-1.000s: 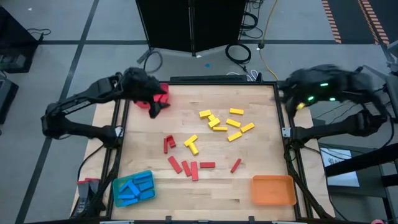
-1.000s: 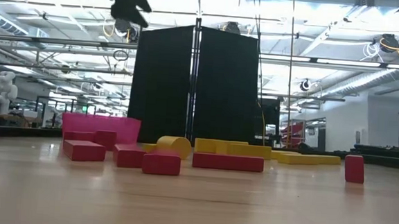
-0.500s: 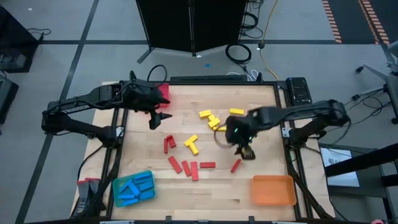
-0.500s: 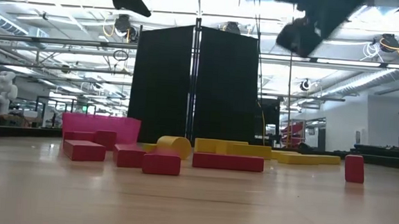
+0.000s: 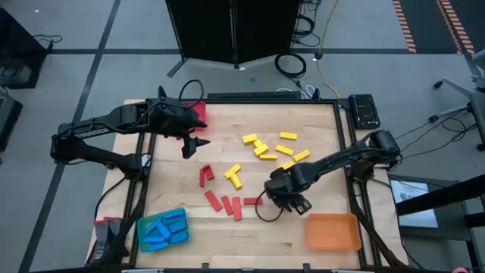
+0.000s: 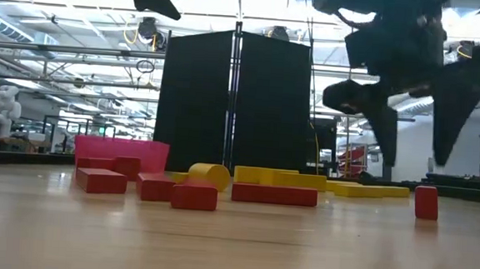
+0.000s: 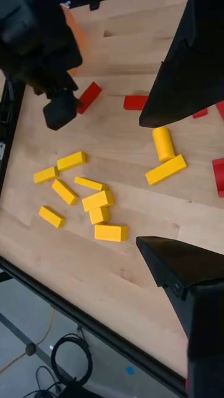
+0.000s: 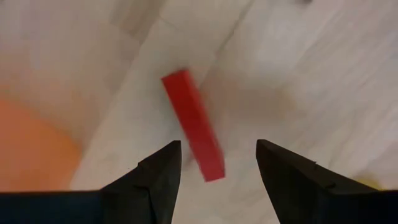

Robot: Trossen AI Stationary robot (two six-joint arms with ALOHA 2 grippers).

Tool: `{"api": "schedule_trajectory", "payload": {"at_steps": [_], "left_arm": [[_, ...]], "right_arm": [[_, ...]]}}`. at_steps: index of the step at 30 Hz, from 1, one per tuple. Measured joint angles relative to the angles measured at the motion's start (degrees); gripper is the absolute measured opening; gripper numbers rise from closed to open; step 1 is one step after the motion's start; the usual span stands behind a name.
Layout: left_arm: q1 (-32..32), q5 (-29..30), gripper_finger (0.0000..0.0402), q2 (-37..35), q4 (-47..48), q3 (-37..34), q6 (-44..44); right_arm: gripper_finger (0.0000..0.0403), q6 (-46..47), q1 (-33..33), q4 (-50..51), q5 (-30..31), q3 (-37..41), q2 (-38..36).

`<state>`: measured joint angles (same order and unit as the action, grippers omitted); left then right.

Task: Sort blocks
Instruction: Put the red block into the red bin

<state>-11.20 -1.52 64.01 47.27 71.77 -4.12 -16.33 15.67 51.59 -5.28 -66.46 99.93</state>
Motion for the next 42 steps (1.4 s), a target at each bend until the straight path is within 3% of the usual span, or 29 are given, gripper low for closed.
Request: {"api": "schedule_trajectory", "payload": {"at_steps": [14, 32, 36, 42], "left_arm": [[0.0, 0.37, 0.0308, 0.0, 0.02, -0.02, -0.04], [0.0, 0.52, 0.0308, 0.0, 0.02, -0.04, -0.09], [0.0, 0.52, 0.0308, 0.0, 0.02, -0.04, -0.09], [0.0, 1.76, 0.0308, 0.0, 0.02, -0.04, -0.09]], "right_arm": [[0.0199, 4.1, 2.24, -4.78, 2.45, 8.9, 2.48], [0.018, 0.35, 2.46, -5.19, 6.99, 7.13, 2.55], [0.0147, 0.34, 2.46, -5.2, 6.84, 7.13, 2.55], [0.0048, 0.63, 2.46, -5.63, 6.88, 7.06, 2.55]]}}
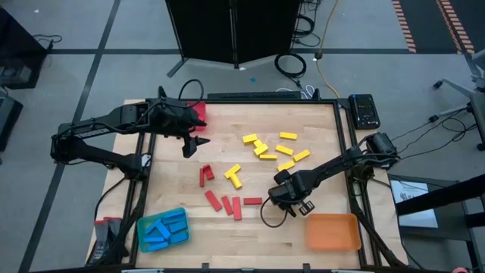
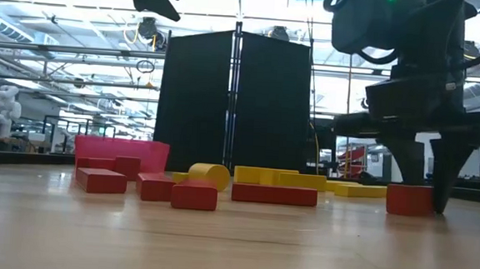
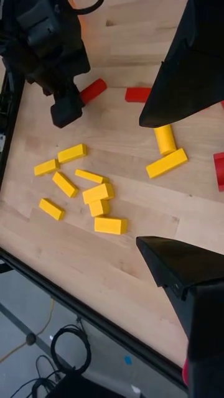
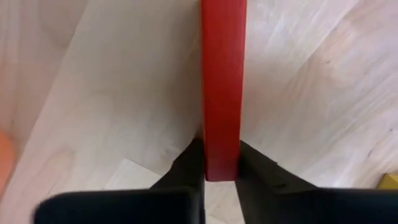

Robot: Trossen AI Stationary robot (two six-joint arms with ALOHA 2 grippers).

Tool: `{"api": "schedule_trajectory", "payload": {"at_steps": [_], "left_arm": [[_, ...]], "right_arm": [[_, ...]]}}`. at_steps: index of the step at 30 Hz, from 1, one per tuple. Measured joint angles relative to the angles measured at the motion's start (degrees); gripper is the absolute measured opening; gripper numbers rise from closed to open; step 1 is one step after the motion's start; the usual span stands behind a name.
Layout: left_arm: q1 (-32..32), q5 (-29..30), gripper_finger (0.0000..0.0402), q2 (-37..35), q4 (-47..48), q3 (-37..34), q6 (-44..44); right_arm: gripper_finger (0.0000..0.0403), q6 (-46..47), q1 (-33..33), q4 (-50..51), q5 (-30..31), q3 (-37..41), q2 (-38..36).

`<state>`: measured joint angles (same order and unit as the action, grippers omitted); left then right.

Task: Sort blocks
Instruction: Put the red block into the red bin

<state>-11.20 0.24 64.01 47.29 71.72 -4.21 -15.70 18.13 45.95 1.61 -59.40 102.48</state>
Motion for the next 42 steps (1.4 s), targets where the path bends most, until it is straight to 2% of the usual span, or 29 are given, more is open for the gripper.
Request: {"api": "schedule_trajectory", "payload": {"at_steps": [8, 13, 18, 23, 30, 37, 42], "left_arm": [[0.0, 0.27, 0.0308, 0.0, -0.04, 0.0, 0.02], [-0.01, 1.72, 0.0308, 0.0, -1.07, 0.0, 0.06], [-0.02, 3.66, 0.0308, 0.0, -5.79, 0.0, 0.3], [-0.02, 4.74, 0.0308, 0.0, -17.9, 0.0, 0.65], [-0.02, 4.36, 0.0308, -0.02, -38.82, 0.0, 3.29], [-0.01, -1.36, 0.0308, 1.88, -59.63, 0.0, 3.5], [-0.02, -1.54, 0.0308, 5.55, -62.96, 0.0, 3.5]], "right_arm": [[0.0039, 4.7, -1.77, -0.15, 0.91, -1.67, 0.07], [0.0039, 4.09, -5.47, 0.41, 1.2, -9.41, -2.62], [0.0039, 4.73, -11.79, -0.25, 4.68, -20.62, -8.44], [0.0039, 7.02, -17.44, -12.57, 4.83, -29.05, -15.04], [0.0039, 6.25, -22.54, -27.38, 4.89, -31.3, -21.06], [0.0039, 5.6, -25.52, -33.05, 6.28, -31.36, -20.85], [0.0039, 4.98, -25.79, -37.88, 5.53, -31.28, -18.82]]}}
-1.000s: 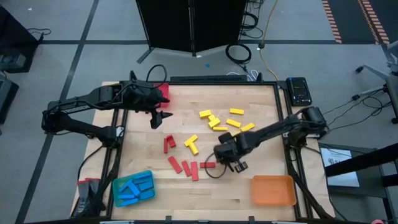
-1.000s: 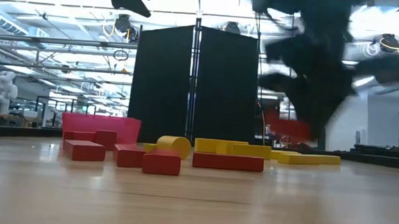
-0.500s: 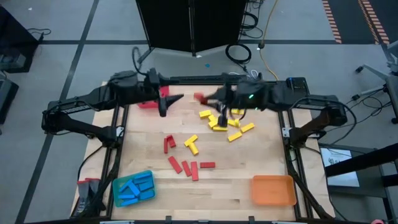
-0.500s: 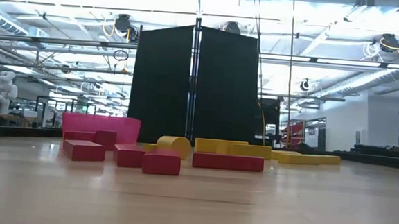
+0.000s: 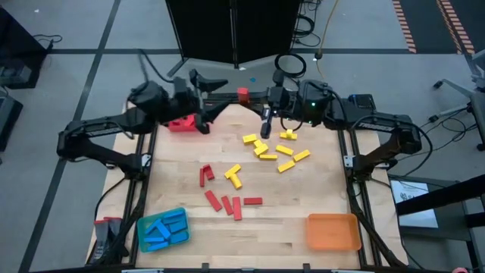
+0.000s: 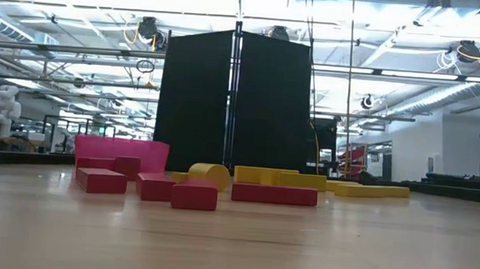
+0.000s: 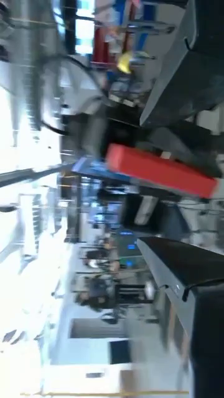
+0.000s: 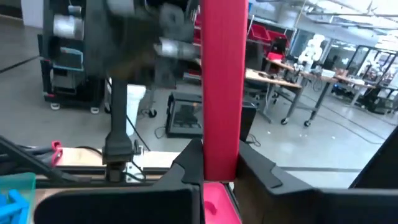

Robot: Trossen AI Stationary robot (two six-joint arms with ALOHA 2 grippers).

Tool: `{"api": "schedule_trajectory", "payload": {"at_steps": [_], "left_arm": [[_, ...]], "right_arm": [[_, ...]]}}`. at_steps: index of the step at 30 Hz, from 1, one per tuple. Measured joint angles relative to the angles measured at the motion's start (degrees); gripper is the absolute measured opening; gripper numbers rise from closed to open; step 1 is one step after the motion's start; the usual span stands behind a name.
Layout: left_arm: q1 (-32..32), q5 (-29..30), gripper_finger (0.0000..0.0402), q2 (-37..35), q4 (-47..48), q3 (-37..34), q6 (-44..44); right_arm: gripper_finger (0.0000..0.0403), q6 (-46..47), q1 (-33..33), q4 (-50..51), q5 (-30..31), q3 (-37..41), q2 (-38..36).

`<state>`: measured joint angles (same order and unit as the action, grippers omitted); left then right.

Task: Sort blocks
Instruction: Put the red block into the red bin

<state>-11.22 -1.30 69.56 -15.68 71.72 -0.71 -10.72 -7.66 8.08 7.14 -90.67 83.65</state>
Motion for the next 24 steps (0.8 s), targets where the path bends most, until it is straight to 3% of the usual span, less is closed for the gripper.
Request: {"api": "schedule_trajectory", "payload": {"at_steps": [10, 24], "left_arm": [[0.0, -0.53, 0.0308, 4.89, -4.04, -0.02, -0.29], [0.02, -3.22, 0.0291, 5.05, -4.93, -0.02, -0.46]], "right_arm": [[0.0039, -0.64, -0.02, 0.84, 0.0, 0.0, -0.02], [0.0039, -0.01, -0.02, 0.79, -2.97, -0.02, 1.71]]}}
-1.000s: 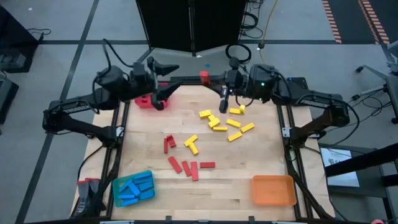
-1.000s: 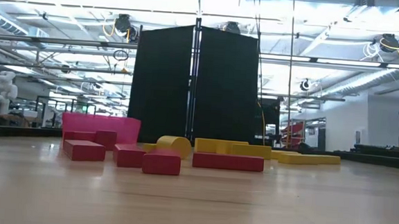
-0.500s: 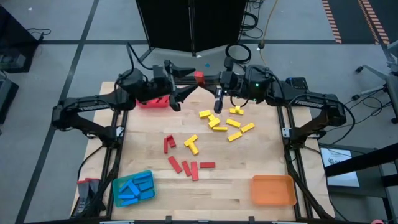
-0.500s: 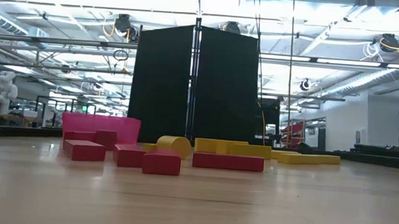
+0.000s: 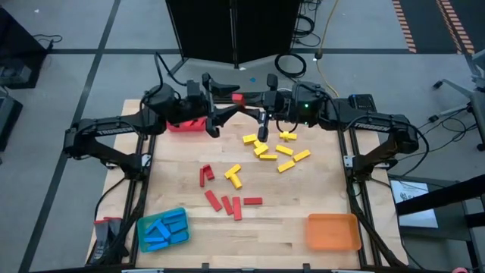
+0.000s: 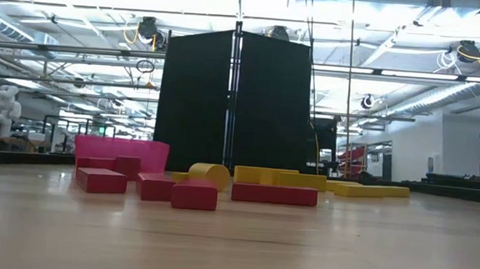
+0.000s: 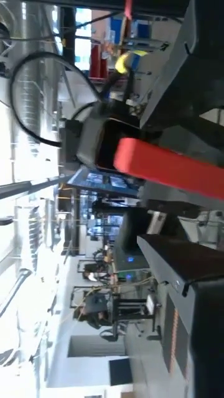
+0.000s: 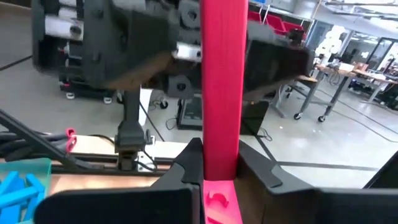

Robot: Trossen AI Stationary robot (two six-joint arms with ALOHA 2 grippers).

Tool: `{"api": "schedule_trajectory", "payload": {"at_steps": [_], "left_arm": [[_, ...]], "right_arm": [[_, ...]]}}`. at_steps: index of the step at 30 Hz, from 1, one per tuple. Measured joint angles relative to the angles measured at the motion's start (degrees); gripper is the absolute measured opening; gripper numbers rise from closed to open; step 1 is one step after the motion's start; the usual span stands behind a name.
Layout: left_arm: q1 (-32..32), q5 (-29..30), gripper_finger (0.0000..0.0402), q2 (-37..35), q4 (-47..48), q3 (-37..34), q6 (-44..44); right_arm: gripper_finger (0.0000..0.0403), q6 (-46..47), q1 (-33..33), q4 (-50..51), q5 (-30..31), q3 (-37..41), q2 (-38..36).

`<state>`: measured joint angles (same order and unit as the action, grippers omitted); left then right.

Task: Sort blocks
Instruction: Put the red block into the red bin

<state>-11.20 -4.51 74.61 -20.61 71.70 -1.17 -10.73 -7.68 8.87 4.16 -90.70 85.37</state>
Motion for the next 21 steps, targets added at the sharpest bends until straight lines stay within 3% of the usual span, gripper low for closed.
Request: {"api": "schedule_trajectory", "payload": {"at_steps": [8, 21], "left_arm": [[-0.02, -0.02, 0.0231, 0.02, 0.64, 0.0, 0.04], [0.04, -1.56, 0.0069, -0.02, 0.49, 0.02, 1.25]], "right_arm": [[0.0039, -0.35, 0.0, -0.4, 0.0, 0.0, 0.02], [0.0039, 1.2, 0.02, -0.34, -2.45, 0.0, -0.09]]}}
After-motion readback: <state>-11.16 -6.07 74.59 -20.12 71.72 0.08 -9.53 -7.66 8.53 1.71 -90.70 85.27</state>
